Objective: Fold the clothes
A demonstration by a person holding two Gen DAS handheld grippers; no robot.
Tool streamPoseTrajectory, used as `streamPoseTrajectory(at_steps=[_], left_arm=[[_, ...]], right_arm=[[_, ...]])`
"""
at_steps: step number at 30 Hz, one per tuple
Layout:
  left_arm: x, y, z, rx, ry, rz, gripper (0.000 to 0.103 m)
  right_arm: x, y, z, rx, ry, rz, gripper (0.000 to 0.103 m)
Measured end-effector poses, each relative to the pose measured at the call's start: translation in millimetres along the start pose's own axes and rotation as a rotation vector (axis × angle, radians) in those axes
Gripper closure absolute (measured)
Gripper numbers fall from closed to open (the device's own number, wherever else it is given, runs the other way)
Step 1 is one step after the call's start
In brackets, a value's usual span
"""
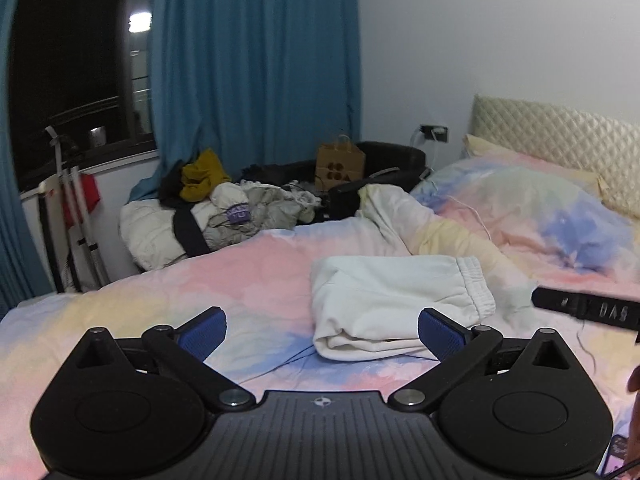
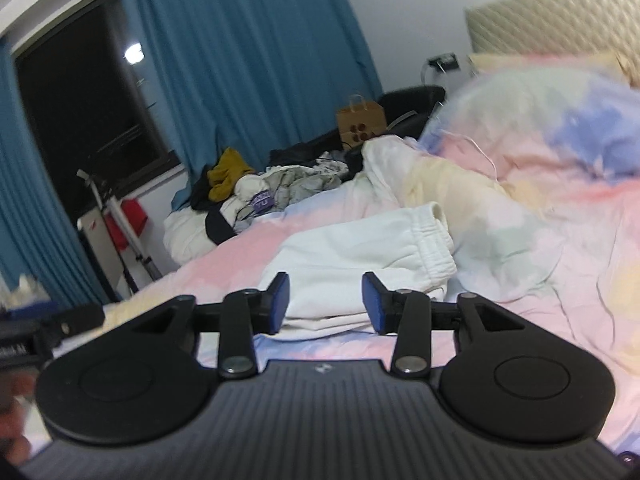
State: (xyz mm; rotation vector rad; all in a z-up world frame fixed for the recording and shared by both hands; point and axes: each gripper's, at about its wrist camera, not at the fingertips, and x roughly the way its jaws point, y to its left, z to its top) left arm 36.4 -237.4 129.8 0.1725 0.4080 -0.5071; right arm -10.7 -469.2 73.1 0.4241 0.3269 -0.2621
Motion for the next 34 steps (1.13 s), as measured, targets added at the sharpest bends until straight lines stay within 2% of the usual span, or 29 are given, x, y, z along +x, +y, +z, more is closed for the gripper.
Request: streamPoseTrajectory(at_steps=[4,7,8,9,15,21,23,27,34], left_arm=[[-28.1,15.2,-12.1,-0.058,-0.027,0.018,0.0],[-46.3,26.1,-21.9,-0.086,-0.054,0.038,0.0],[-49.5,28.7,-25.1,-0.084,-0.056,0.039,0.0],[-52.7,31.4,-28.4,-0.082,-0.057,0.04,0.0],[-67.6,36.3,-51.1,-0.046,-0.048,0.05,0.0],[-79.4,40.2,-65.5,-0.045,-0.03,0.046,0.0],[-82.8,41.8,-64.7,-0.05,-0.033,0.033,0.0],[-89.5,39.8,-60.7,-0.044,-0.056,0.059,0.0],[-89.7,31.4,-63.5,-0.013,-0.037,0.045,0.0]], right_arm=[[-11.7,19.1,-12.8,-0.048,-0.016,0.008,0.05],[-17.7,29.4,-27.9,-0.094,-0.056,0.003,0.03],[-18.9,32.7,-33.1,-0.111,-0.067,-0.005,0.02],[-19.1,35.9,-37.3,-0.125,-0.068,-0.006,0.017],[-18.7,44.8,-55.1,-0.136,-0.015,-0.034,0.017],[-27.6,57.0,-60.5,-0.166,-0.048,-0.098,0.017],[-28.9,59.0,-61.0,-0.177,-0.051,-0.105,0.017],[-28.6,57.8,-62.1,-0.185,-0.05,-0.115,0.017],[-29.3,55.9,-67.5,-0.194,-0.047,-0.125,0.017]])
